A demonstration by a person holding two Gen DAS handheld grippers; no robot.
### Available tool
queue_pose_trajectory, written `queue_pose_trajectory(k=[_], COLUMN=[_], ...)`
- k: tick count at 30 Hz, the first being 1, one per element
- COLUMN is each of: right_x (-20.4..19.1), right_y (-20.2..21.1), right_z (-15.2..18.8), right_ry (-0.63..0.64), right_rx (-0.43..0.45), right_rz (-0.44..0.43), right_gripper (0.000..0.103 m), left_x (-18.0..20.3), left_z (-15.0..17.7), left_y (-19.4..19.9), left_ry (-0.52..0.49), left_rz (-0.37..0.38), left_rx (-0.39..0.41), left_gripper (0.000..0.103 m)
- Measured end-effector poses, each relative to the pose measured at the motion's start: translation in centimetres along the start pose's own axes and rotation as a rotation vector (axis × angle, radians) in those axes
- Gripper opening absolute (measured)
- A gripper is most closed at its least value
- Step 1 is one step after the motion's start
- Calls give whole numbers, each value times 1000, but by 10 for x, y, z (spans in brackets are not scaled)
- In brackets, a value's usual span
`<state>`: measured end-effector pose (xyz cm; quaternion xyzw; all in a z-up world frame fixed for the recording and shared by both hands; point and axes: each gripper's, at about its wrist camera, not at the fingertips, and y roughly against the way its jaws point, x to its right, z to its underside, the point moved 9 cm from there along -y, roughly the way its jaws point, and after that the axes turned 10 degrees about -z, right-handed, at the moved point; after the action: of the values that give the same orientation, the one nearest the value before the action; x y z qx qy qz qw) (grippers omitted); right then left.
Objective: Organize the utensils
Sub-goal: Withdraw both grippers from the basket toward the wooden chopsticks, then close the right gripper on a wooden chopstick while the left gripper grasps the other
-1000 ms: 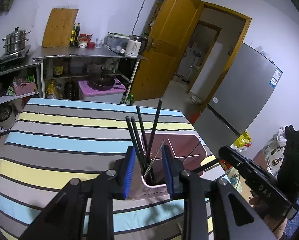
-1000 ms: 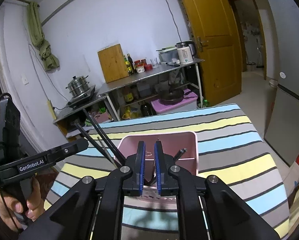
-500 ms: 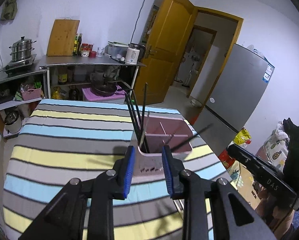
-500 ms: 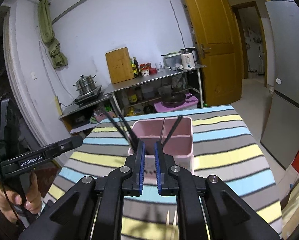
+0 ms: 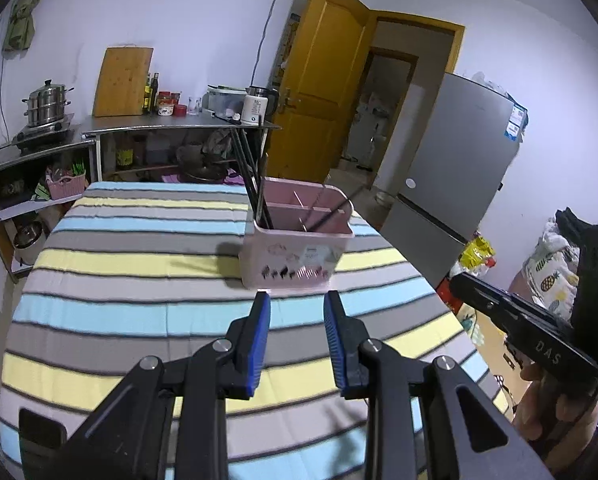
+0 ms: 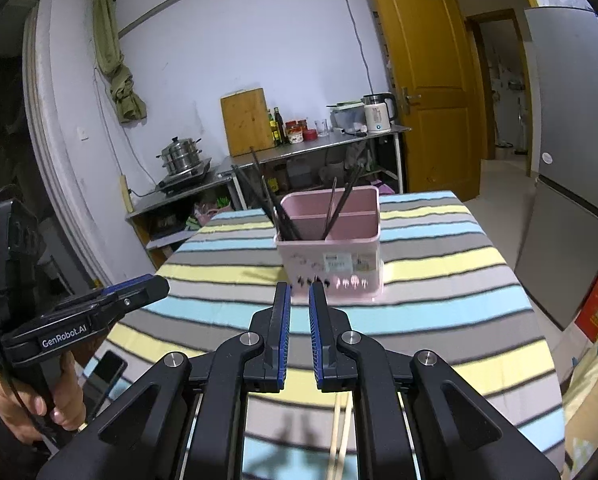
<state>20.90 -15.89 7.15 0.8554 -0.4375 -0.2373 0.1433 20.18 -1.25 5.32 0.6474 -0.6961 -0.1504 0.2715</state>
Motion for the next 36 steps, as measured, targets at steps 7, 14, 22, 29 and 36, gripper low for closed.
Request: queue_pose_trajectory(k=[7, 14, 22, 29, 36], right_x=[5, 20, 41, 56, 65], right_y=[7, 2, -21, -48, -71], right_z=[24, 44, 71, 107, 134], right_ry=[-14, -41, -68, -98, -112], right_rx=[-19, -51, -121, -221, -314], right_rz=[7, 18, 28, 32, 42], right_gripper=[9, 9, 9, 9, 9], left_x=[6, 11, 14, 12, 11], left_z=[33, 52, 70, 87, 97], left_y=[1, -10, -31, -48, -59], left_ry=[-12, -15, -20, -7, 1], left_rz=[-2, 1, 1, -1, 8], left_rx=[-34, -65, -116, -171, -209], left_gripper=[29, 29, 29, 29, 29])
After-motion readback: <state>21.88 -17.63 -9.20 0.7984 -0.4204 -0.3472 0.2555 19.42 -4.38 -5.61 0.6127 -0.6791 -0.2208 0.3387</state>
